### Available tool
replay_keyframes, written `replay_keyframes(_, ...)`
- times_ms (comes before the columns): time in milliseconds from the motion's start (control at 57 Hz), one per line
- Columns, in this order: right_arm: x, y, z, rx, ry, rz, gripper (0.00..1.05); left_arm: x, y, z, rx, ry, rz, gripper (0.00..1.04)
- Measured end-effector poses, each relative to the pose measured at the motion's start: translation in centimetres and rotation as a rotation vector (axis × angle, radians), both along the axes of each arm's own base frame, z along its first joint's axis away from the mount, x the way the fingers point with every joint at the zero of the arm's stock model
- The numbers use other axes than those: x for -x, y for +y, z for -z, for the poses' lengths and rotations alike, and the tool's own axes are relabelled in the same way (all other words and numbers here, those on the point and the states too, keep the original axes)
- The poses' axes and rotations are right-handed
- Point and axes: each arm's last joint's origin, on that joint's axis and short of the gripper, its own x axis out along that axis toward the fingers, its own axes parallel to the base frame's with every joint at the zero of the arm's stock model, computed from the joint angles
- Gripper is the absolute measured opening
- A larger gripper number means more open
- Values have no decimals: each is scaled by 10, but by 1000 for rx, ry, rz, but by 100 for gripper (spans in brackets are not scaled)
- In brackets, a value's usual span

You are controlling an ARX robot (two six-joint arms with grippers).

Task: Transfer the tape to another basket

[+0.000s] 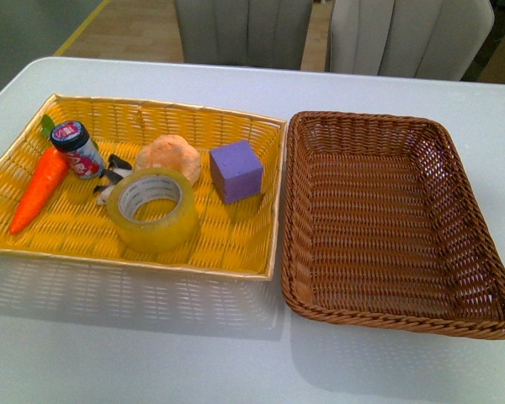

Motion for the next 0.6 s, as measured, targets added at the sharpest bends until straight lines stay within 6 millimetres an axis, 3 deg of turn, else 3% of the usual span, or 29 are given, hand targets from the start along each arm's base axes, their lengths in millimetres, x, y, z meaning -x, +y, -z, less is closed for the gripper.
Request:
replay_keyframes(70,29,13,-12,52,-204,-10,64,0,0,0,0,0,1,96)
replay_keyframes(140,46,21,-24,69,-285,-16,52,0,0,0,0,0,1,96)
replay_keyframes(421,98,42,-32,68,-256,-17,2,0,0,0,0,0,1,96)
replay_keyframes(596,123,50,-39,73,-281,-19,2,0,0,0,0,0,1,96)
